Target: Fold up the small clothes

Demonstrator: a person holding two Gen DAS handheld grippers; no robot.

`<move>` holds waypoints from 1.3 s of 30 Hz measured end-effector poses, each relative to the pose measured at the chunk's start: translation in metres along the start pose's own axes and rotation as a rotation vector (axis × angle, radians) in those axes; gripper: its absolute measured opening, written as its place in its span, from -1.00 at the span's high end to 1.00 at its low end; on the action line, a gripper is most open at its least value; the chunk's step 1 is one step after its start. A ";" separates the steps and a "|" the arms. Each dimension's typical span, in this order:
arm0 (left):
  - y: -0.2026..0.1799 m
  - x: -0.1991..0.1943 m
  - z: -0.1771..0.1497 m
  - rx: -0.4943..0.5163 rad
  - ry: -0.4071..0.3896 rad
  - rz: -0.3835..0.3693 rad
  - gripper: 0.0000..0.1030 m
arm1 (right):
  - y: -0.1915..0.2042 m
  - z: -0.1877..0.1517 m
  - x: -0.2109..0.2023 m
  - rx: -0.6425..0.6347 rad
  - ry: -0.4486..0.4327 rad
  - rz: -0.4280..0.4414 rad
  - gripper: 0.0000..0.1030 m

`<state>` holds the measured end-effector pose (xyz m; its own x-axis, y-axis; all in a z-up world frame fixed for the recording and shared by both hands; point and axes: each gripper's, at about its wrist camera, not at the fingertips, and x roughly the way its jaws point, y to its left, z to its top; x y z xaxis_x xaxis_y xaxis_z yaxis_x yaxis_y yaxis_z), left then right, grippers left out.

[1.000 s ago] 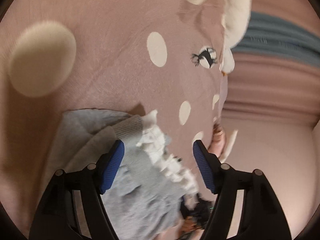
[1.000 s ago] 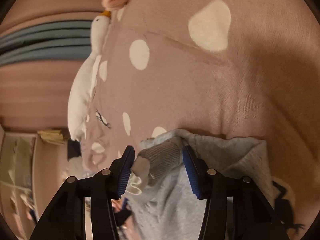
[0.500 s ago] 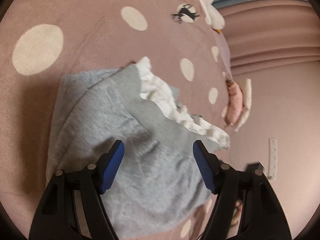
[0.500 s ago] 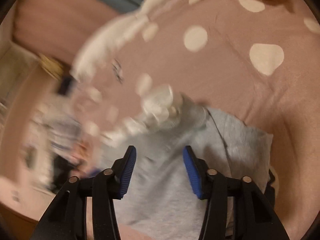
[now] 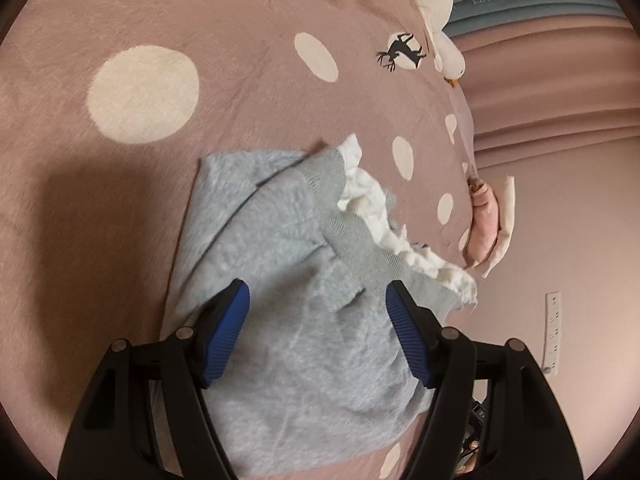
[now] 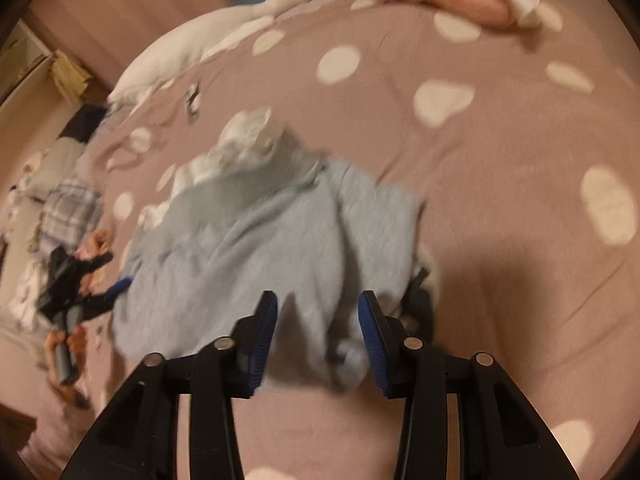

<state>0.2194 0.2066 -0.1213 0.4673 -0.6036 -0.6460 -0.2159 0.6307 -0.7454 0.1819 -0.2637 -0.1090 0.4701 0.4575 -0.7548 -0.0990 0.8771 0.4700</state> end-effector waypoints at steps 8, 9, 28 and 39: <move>0.003 -0.002 -0.011 0.028 -0.005 0.052 -0.37 | 0.010 -0.032 -0.004 -0.126 0.073 -0.017 0.84; 0.003 -0.003 -0.012 0.031 -0.004 0.053 -0.37 | 0.006 -0.036 -0.003 -0.117 0.096 -0.028 0.85; -0.029 0.001 -0.062 0.363 -0.002 0.221 -0.37 | 0.126 -0.009 0.037 -0.324 -0.081 0.053 0.82; -0.006 -0.012 -0.082 0.320 -0.029 0.183 -0.37 | 0.108 -0.066 0.062 -0.338 0.084 -0.052 0.82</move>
<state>0.1450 0.1701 -0.1220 0.4709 -0.4555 -0.7555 -0.0208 0.8504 -0.5257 0.1424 -0.1312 -0.1355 0.4099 0.4090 -0.8153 -0.3680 0.8920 0.2625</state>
